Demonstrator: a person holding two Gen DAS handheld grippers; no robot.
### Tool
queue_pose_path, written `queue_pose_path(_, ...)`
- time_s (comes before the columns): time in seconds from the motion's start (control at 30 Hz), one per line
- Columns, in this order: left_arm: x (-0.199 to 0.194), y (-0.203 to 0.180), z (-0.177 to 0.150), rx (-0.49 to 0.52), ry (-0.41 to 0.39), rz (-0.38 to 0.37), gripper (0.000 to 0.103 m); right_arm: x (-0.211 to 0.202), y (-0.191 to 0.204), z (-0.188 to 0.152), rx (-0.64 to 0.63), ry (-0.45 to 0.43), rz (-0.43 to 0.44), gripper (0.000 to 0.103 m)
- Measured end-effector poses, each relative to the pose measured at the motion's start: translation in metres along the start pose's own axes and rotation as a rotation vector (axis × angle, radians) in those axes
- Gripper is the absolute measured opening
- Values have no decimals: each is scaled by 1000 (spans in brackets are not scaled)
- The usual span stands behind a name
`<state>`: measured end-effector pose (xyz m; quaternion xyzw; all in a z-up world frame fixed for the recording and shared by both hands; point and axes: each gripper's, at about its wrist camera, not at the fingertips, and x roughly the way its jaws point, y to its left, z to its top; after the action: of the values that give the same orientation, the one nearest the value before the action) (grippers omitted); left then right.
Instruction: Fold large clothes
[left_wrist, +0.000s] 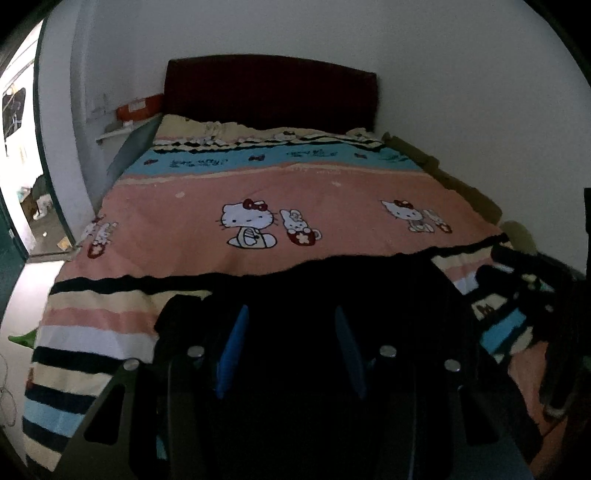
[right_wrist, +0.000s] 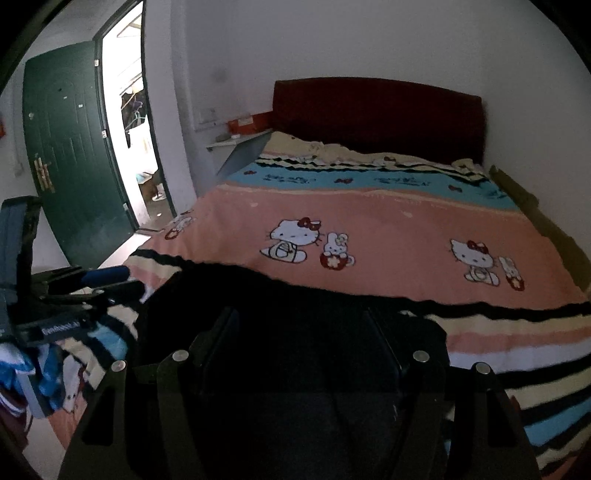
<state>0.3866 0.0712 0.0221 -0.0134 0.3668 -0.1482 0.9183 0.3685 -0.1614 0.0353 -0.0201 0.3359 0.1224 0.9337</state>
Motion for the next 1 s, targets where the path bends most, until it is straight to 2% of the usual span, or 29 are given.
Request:
queue_pose_path(0.2, 37, 3, -1, -24, 34, -2, 47, 47, 4, 0, 11, 70, -14, 68)
queue_pose_path(0.3, 47, 0, -24, 2, 66, -21, 47, 61, 5, -17, 17, 106, 16, 68)
queue_pose_path(0.4, 54, -4, -61, 22, 107, -40, 48, 69, 10, -45, -11, 162, 25, 68)
queue_pose_path(0.43, 55, -6, -76, 34, 114, -34, 51, 70, 13, -61, -35, 182, 21, 68)
queue_pose_path(0.53, 52, -13, -109, 68, 95, -11, 57, 63, 15, -92, -61, 184, 16, 68)
queue_pose_path(0.6, 51, -16, -115, 71, 109, 8, 58, 53, 13, -106, -44, 173, 18, 68)
queue_pose_path(0.73, 33, -30, -112, 123, 110, 69, 58, 39, 17, -111, -37, 205, -6, 68)
queue_pose_path(0.9, 6, -41, -135, 153, 72, 68, 58, 15, 24, -123, -48, 208, 9, 68)
queue_pose_path(1.0, 9, -40, -150, 145, 80, 81, 58, 8, 19, -134, -38, 206, 26, 68)
